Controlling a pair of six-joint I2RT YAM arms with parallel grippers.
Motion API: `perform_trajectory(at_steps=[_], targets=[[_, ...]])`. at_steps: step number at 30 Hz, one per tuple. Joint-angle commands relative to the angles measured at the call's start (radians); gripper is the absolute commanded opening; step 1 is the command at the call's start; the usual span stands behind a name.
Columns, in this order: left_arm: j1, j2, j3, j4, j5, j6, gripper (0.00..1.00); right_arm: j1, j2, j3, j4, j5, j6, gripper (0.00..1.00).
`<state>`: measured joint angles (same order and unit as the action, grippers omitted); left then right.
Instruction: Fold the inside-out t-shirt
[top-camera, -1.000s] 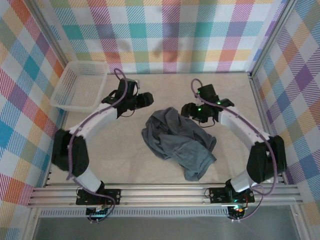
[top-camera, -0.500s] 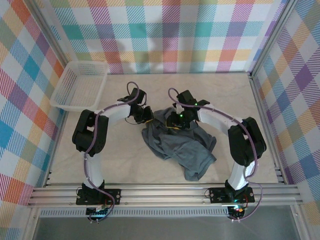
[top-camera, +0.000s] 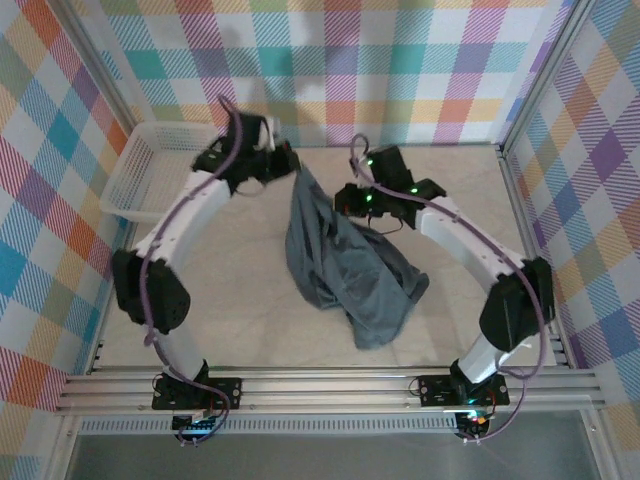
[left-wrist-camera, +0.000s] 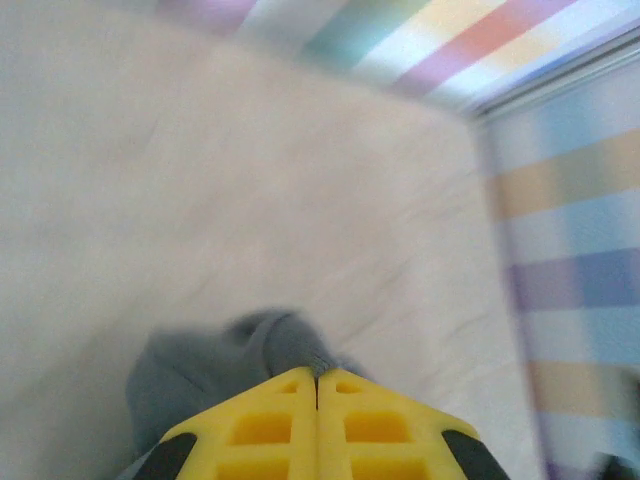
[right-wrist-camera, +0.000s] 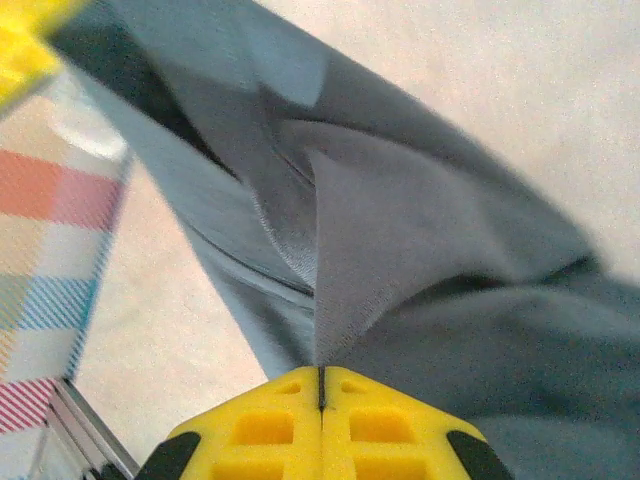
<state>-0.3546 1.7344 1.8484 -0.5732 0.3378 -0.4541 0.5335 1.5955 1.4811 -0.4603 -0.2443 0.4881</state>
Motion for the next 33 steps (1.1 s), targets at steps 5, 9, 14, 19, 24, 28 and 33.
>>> perform_trajectory(at_steps=[5,9,14,19,24,28,33], targets=[[-0.137,-0.212,0.080,-0.077,0.065,0.117,0.00,-0.064,-0.191,-0.048,0.076,0.180,-0.020,0.32],[-0.345,-0.248,-0.167,-0.027,0.025,0.187,0.00,-0.206,-0.325,-0.259,0.021,0.184,0.109,0.48],[-0.558,-0.364,-0.541,0.068,-0.081,0.303,0.19,-0.299,-0.441,-0.396,-0.036,0.107,0.095,0.51],[-0.546,-0.554,-0.708,0.162,-0.307,0.302,0.43,-0.297,-0.405,-0.400,-0.036,-0.051,0.039,0.53],[-0.417,-0.404,-0.560,-0.014,-0.468,0.151,0.45,-0.215,-0.274,-0.377,0.024,-0.068,0.028,0.55],[-0.309,-0.157,-0.426,-0.067,-0.384,0.038,0.44,-0.151,-0.096,-0.303,0.010,-0.026,-0.010,0.58],[-0.231,0.105,-0.298,-0.003,-0.274,-0.003,0.49,-0.092,0.110,-0.242,0.118,-0.058,-0.049,0.60]])
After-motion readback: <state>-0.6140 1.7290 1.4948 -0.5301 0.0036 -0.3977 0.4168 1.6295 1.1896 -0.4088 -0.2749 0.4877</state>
